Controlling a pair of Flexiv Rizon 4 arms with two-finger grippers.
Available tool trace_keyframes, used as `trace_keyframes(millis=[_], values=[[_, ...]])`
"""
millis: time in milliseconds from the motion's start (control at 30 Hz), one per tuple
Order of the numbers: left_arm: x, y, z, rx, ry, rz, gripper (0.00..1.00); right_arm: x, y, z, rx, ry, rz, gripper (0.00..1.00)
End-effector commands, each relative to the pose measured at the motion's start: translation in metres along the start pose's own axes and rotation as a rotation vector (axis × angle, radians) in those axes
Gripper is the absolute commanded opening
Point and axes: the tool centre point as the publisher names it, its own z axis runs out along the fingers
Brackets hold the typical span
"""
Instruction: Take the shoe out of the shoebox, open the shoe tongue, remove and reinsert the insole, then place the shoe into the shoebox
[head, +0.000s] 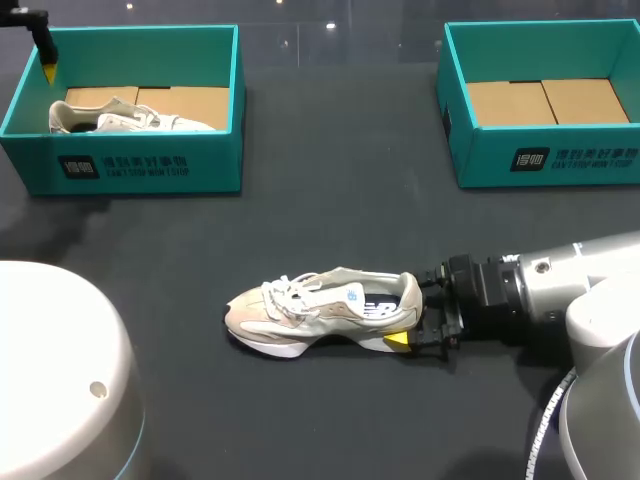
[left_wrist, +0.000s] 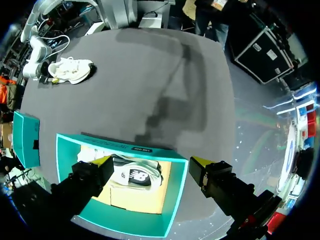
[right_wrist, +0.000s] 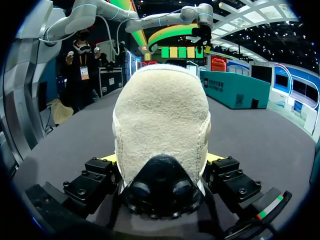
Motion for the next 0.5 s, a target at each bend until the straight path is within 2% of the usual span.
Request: trace_keyframes(millis=[33,267,333,500], values=[[0.0,0.005,0.0,0.083,-0.052,-0.194,1.0,-0.001,-0.001,0.003,0.004,-0.001,0.001,0.0],[0.0,0.005,0.0,0.083,-0.052,-0.194,1.0,-0.001,-0.001,0.003,0.004,-0.001,0.001,0.0],[-0.013,-0.001,-0.006,0.117,-0.01,-0.244,1.0,-0.001,-0.001,0.003,0.004,-0.001,0.001,0.0],[-0.05,-0.041,0.001,-0.055,0.089,-0.408,1.0,-0.001,-0.001,0.003,0.004,-0.001,0.001,0.0]])
